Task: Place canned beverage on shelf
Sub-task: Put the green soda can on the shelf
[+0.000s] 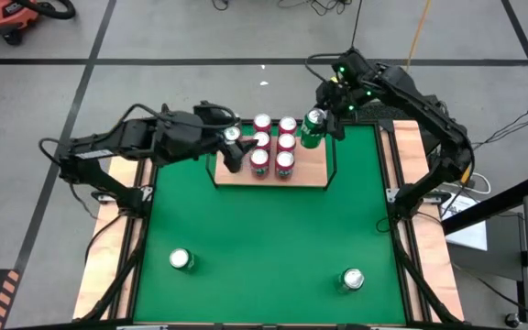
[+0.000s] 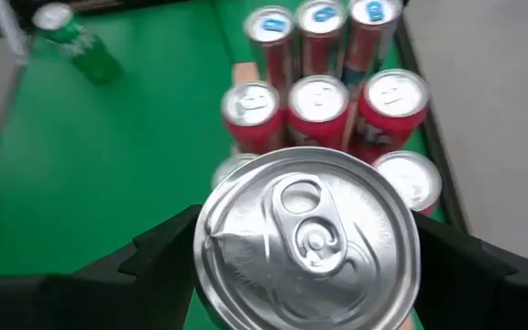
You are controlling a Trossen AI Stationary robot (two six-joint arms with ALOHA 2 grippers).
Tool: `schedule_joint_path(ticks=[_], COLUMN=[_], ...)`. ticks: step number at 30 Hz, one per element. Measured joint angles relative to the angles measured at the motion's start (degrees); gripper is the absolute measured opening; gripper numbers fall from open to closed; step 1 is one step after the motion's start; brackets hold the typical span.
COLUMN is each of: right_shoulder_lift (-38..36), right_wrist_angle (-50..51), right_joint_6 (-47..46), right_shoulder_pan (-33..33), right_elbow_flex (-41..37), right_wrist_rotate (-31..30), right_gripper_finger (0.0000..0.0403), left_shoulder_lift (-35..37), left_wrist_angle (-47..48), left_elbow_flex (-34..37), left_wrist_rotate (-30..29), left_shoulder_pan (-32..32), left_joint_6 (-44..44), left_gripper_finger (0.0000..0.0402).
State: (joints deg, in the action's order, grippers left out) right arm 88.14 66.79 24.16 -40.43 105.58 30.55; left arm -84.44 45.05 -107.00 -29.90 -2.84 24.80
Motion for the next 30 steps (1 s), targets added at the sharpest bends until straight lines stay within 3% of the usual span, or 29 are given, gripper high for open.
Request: schedule_joint_path(ticks=[9,16,30], right_shoulder_lift=[0.0,0.0,0.0], right_wrist_angle=[-8.7,-16.8,-25.9], right_joint_6=[5.5,12.1,17.3], right_shoulder_pan=[-4.5,-8.4,-8.9], right_elbow_flex=[-10.3,-19.2,-30.0], right_wrist_rotate=[-0.9,-0.7,-0.5], right_gripper_finger=[0.03,0.0302,0.0306], left_shoulder_lift=[2.4,1.3,1.3], left_wrist_angle=[2.3,2.3,2.2], left_elbow_flex=[0.0,0.0,0.1], left_wrist_rotate=[0.3,4.7,5.9], left_shoulder_pan=[4.1,6.8,9.2], left_joint_6=[-1.6,-1.3,-1.1], left_gripper_finger=[0.0391,0.0391,0.0391])
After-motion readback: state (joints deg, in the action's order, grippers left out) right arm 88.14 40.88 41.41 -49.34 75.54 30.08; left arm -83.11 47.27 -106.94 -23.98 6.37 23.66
